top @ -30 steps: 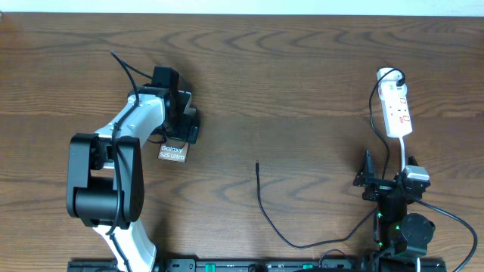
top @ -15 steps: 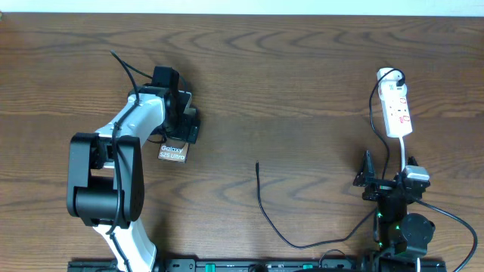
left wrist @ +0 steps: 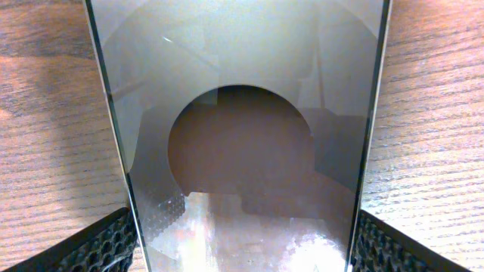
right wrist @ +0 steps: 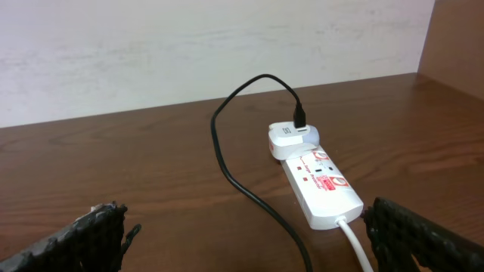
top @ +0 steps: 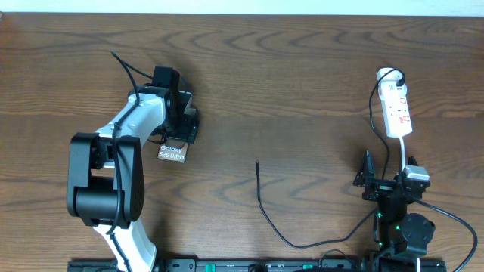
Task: Plug charger to phone and switch on socket
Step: 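Lower the left gripper and close it on the phone's long edges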
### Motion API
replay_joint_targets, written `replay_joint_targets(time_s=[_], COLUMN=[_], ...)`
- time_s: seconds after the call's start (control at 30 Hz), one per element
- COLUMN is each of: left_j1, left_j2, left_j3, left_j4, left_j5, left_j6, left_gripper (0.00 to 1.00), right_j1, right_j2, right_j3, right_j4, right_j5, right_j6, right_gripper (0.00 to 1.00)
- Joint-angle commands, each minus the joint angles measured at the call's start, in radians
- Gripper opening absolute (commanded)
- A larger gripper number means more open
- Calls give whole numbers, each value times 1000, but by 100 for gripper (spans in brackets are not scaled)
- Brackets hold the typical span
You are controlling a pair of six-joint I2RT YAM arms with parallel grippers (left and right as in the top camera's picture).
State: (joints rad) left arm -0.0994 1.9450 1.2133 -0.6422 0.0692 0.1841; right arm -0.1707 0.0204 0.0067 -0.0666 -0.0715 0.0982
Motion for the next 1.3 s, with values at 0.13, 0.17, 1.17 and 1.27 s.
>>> replay_joint_targets(time_s=[0.13,0.17,1.17,1.27], left_j1=[2,2,2,2], left_j2=[68,68,68,68], left_j3=[-18,-18,-18,-18], left_j4=[-8,-8,-7,-7], left_j5=[-63,-63,-63,-62], left_j6=[6,6,6,6], left_gripper=[86,85,71,68], right_j1=[15,15,15,15], right_j2=[-2,-2,-2,-2], right_j3=[-1,-1,-1,-1], right_j4=[-4,-4,-4,-4], right_j5=[2,2,2,2], right_j6=[-9,-10,-10,-10], right_gripper=[99,99,99,99])
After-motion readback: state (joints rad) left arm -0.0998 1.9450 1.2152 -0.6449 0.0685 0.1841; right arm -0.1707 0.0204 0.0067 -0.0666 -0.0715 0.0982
